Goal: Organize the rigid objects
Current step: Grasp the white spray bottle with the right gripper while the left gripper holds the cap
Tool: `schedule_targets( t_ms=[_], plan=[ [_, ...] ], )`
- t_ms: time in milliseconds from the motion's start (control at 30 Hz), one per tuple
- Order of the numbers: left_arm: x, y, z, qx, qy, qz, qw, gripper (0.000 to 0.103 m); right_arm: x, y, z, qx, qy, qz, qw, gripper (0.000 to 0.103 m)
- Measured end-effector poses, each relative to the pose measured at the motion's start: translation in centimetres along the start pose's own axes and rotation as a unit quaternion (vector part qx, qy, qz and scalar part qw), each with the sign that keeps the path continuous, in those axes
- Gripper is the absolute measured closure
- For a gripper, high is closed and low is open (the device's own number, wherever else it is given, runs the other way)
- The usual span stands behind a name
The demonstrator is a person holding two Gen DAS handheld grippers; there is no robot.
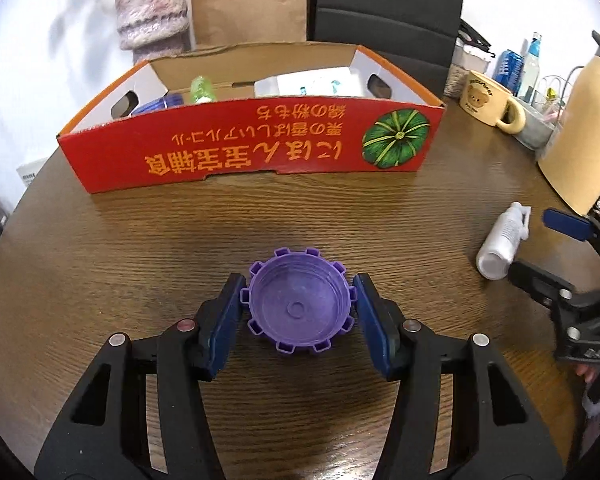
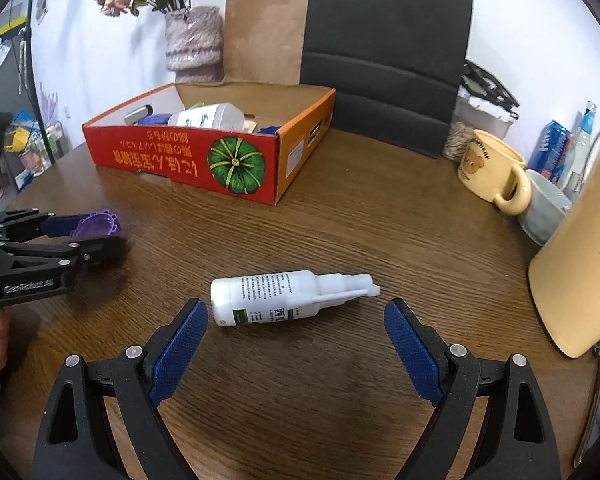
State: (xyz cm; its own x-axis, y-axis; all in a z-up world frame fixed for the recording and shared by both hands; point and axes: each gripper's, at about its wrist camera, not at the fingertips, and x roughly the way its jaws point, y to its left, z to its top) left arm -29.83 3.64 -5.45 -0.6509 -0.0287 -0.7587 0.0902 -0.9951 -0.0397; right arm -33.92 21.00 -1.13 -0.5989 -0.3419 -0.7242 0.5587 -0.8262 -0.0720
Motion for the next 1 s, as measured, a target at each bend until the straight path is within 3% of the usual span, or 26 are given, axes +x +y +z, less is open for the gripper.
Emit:
schedule_targets(
  t_ms=[467,1000],
  plan=[
    [-0.2,0.4,0.3,-0.002,-0.002,0.007,1.0,0.052,2.9,-0.4,1.1,-0.005,0.039,0.021,0.999,0.009],
    [0.0,0.7,0.5,-0.007,0.002,0.0,1.0,0.052,4.5,-1.8,2.6,-0.006,0.043,0.025,0.999,0.009]
  ],
)
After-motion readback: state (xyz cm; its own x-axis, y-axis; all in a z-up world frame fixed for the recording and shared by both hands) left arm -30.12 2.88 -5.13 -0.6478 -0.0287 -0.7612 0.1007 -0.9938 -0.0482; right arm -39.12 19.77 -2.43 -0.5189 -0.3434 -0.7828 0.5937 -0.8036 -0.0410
